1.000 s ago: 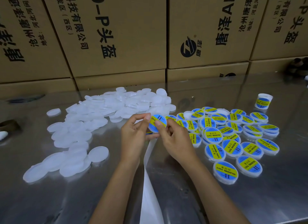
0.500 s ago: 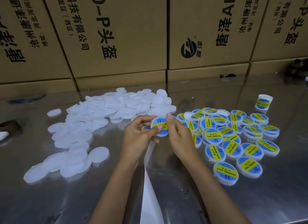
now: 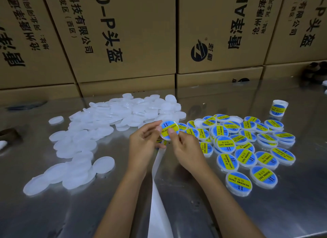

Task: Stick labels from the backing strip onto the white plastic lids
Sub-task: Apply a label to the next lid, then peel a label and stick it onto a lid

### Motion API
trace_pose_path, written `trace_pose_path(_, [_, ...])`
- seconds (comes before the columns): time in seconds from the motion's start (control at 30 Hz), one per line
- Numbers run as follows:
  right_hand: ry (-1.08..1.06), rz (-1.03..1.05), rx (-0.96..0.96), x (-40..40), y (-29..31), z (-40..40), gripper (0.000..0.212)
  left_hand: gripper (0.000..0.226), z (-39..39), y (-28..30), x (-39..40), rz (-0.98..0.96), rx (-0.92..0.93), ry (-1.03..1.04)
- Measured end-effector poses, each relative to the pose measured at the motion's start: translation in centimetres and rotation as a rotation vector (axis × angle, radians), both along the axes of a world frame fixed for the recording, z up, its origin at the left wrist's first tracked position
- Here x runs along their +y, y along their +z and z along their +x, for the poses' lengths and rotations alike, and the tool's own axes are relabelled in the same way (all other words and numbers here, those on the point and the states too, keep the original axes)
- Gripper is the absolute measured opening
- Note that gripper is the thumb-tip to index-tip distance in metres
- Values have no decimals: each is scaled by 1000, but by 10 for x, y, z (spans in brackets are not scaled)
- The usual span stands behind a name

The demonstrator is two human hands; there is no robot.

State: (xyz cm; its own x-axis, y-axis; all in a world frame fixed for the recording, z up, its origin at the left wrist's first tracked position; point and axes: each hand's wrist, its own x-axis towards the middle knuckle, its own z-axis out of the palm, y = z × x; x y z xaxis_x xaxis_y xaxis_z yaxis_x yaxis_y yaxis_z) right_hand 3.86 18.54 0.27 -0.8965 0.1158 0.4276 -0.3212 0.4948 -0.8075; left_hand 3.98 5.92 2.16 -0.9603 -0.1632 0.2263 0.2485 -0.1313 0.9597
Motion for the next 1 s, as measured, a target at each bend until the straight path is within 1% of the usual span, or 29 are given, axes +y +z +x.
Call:
trace_pose_path(0.07, [-23, -65, -61, 4, 1, -3, 56, 24, 1, -1, 3, -7, -1, 4])
trace_pose_path(0.13, [-44, -182, -161, 8, 1, -6, 52, 23, 1, -1, 3, 1, -7, 73])
trace_pose_path(0.17, [-52, -286, -220, 9, 0, -6, 51, 23, 0, -1, 1, -5, -11, 121])
trace_pose_path(0.23, [-62, -564, -316, 14, 0, -9, 45, 25, -2, -3, -3, -23, -28, 193])
trace_pose_path(0.37, [-53, -1074, -393, 26, 4, -12, 33, 25, -6, -6, -7, -60, -81, 266])
trace_pose_path(0.43, [-22, -1249, -406, 30, 6, -11, 25, 22, -9, -9, -9, -72, -104, 289])
trace_pose_path(0.47, [-10, -1297, -409, 31, 7, -11, 22, 21, -11, -11, -10, -72, -117, 298])
trace_pose_path(0.57, [10, -1343, -419, 32, 7, -9, 19, 17, -15, -17, -12, -71, -155, 303])
trace_pose_path(0.63, [15, -1328, -428, 32, 7, -8, 15, 16, -18, -21, -13, -76, -178, 307])
trace_pose_path(0.7, [20, -1288, -441, 31, 7, -9, 14, 21, -20, -23, -14, -125, -186, 330])
trace_pose_path(0.77, [36, -1216, -454, 29, 6, -9, 18, 25, -23, -26, -16, -233, -191, 367])
trace_pose_path(0.9, [72, -1007, -470, 23, 4, -10, 31, 38, -29, -31, -22, -460, -239, 403])
trace_pose_path(1.0, [60, -874, -479, 18, 2, -11, 28, 40, -35, -34, -26, -604, -223, 443])
